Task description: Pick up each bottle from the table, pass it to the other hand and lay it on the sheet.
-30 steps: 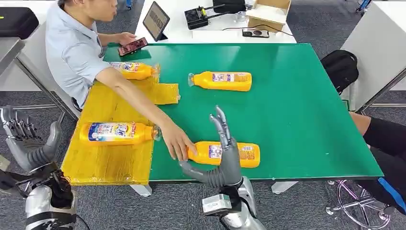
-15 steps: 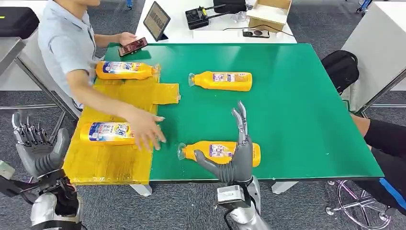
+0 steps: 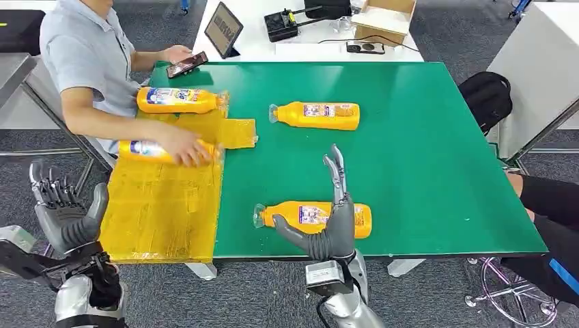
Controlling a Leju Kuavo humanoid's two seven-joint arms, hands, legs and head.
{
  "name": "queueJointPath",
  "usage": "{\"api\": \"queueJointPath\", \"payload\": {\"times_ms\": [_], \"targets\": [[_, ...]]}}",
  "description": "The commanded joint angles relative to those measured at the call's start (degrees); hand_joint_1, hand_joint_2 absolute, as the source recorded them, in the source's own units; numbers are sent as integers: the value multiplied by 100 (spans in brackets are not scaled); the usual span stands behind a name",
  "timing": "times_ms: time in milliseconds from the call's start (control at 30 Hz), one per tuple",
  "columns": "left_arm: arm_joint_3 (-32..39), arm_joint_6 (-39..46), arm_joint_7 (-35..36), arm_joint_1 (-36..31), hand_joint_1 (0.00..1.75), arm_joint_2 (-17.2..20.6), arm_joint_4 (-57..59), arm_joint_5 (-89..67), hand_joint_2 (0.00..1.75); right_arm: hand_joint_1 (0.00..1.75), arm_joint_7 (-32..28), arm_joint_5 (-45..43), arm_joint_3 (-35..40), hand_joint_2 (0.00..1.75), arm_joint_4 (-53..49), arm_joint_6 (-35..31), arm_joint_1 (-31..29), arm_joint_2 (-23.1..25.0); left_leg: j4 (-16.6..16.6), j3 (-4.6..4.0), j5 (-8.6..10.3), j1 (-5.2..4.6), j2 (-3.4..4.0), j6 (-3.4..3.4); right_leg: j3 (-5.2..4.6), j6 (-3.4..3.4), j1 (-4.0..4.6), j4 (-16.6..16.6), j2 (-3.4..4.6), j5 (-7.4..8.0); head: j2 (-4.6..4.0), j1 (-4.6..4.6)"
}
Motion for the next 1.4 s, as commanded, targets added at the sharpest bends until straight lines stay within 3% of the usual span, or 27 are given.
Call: {"api": "queueJointPath", "payload": {"times_ms": [33,133,300,433,867,1000,1133,1200,1333,1400], "targets": [[-1140,114,-40,90,0,-190,223,-134,175,0,-190,-148,-282,175,-138,109,246,-364,-7,15,-1,-3,-23,10,25,-6,0,-9,-28,-8,0,0],[-1724,436,-82,-90,0,-273,524,-284,175,0,-190,-146,-652,175,-464,98,536,-517,-5,6,3,-6,-35,10,18,-4,-3,-8,-39,-8,0,2],[-1826,535,-66,-164,0,-251,673,-217,175,0,-190,-132,-755,175,-488,104,566,-561,-6,15,-3,-14,-24,14,25,-9,-10,-10,-26,-7,0,2],[-1942,886,-104,254,0,-114,548,-212,175,0,-14,456,-1445,175,210,481,587,-510,-12,20,-4,-10,-13,9,21,-6,-7,-16,-17,-2,0,0],[-1944,885,-103,275,0,-111,511,-208,175,0,-35,465,-1480,175,209,499,575,-484,-7,12,-6,-9,-2,8,14,-6,-7,-9,-5,-1,0,0],[-1955,932,-110,516,0,-75,357,-262,175,0,193,1122,-1710,175,493,300,373,-664,-11,24,-9,-9,0,12,25,-11,-5,-15,-5,-3,0,-2],[-1967,925,-65,676,0,-45,227,-449,175,0,825,1724,-1970,175,1231,624,39,-858,-9,18,-8,-9,7,11,19,-4,-6,-15,4,2,0,-2],[-2019,907,-22,631,0,-45,254,-536,175,0,828,1709,-2046,175,1649,715,-124,-869,-13,36,-12,-9,9,17,39,-10,-4,-22,3,0,0,0],[-2141,935,143,509,0,-45,369,-722,175,0,998,2007,-1925,175,2293,861,-366,-853,-14,31,-7,-8,6,14,36,-12,-3,-22,0,3,0,-2],[-2138,1011,308,485,0,-35,420,-875,175,0,1412,2332,-1726,175,2427,982,-410,-841,-12,24,-5,-8,1,13,29,-12,-3,-17,-5,2,0,2]]}}
